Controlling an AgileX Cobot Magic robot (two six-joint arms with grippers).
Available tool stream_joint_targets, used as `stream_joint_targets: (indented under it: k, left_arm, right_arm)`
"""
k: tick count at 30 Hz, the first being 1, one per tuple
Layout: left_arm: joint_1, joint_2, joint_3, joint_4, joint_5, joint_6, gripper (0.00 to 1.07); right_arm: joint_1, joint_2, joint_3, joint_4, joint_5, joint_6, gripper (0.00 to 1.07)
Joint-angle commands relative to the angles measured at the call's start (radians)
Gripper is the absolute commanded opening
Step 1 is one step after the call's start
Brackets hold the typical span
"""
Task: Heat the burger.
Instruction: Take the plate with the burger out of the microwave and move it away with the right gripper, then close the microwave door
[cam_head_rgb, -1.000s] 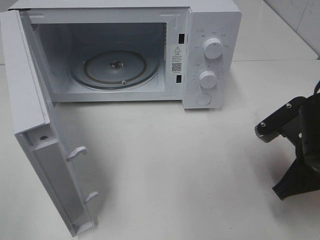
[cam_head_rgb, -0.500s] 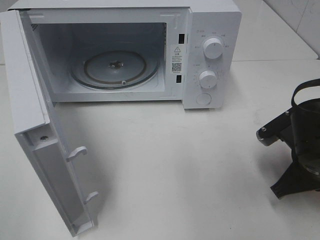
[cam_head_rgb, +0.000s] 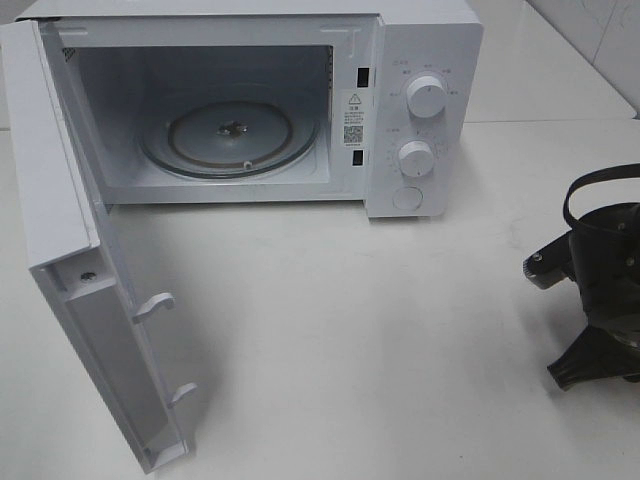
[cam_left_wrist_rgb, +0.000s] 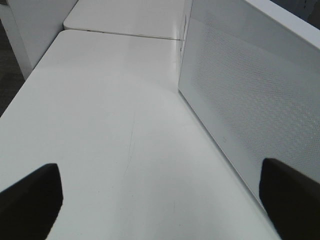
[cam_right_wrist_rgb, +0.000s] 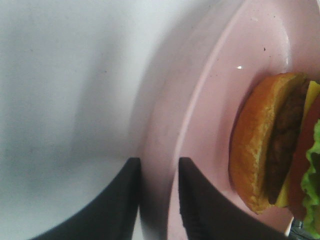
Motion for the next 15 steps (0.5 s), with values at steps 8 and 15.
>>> stream_joint_targets:
  k: [8, 15]
  left_arm:
    - [0.004, -0.019, 0.005, -0.003, -0.005, -0.002, 1.0]
    - [0.004, -0.019, 0.005, -0.003, -0.005, -0.002, 1.0]
  right_arm:
    - [-0.003, -0.18, -0.021, 0.168, 0.034, -0.193, 0.63]
    - [-0.003, -0.351, -0.026, 0.325, 0.031, -0.405, 0.66]
